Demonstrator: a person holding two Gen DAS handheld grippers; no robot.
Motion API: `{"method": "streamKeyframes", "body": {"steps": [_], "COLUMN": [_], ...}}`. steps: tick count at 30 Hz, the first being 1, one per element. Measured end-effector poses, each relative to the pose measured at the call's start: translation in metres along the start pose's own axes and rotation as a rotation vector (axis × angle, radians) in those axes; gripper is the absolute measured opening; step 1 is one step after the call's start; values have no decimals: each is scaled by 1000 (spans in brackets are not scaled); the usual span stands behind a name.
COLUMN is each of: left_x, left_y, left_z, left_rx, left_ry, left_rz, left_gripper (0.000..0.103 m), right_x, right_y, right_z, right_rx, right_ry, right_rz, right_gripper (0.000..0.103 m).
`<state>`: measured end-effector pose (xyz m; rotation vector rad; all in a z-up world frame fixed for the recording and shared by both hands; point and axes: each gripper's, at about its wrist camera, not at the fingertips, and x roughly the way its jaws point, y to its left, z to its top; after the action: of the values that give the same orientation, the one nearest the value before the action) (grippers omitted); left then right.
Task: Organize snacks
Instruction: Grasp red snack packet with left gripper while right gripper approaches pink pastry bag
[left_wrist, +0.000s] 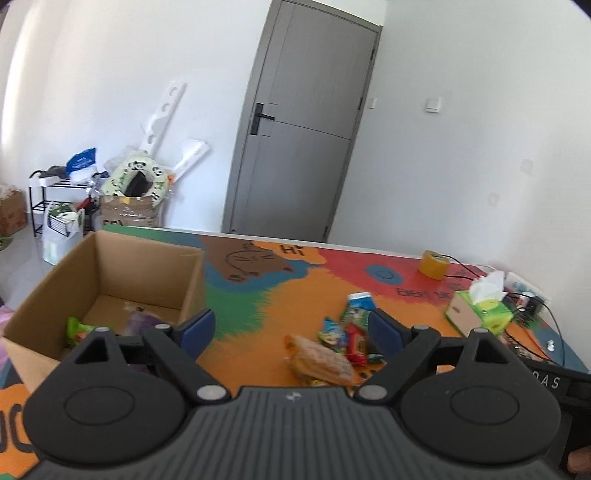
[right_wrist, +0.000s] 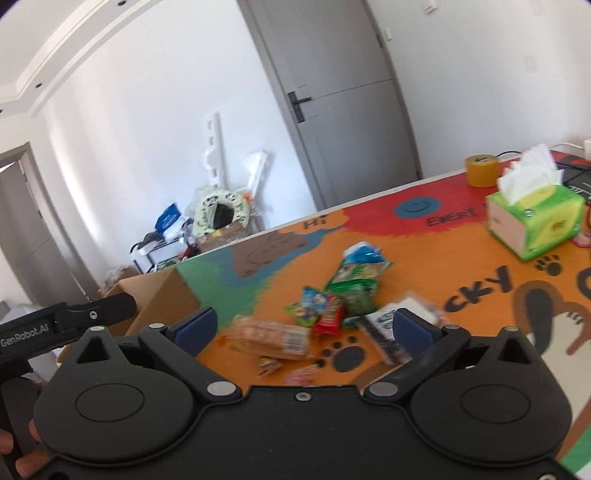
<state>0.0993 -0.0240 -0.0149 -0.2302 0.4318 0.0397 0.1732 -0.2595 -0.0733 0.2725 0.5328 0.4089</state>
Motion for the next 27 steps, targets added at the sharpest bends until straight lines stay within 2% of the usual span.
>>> {"method": "streamKeyframes", "body": {"steps": [8, 24, 27], "left_x": [12, 43, 50], "left_y": [-27, -59, -61], "left_z": [-8, -25, -30], "left_rx": [22, 54, 53], "left_ry": [20, 84, 104], "left_rz": [-28, -55, -51], "left_gripper": [89, 89, 88], "right_x": [-11, -15, -12], "right_y": [-36, -77, -84], "right_z": [-1, -13, -17], "right_rx": [45, 88, 102], "right_ry": [-2, 14, 32], "right_rz": [-36, -84, -87], "right_gripper": [103, 102, 97]}}
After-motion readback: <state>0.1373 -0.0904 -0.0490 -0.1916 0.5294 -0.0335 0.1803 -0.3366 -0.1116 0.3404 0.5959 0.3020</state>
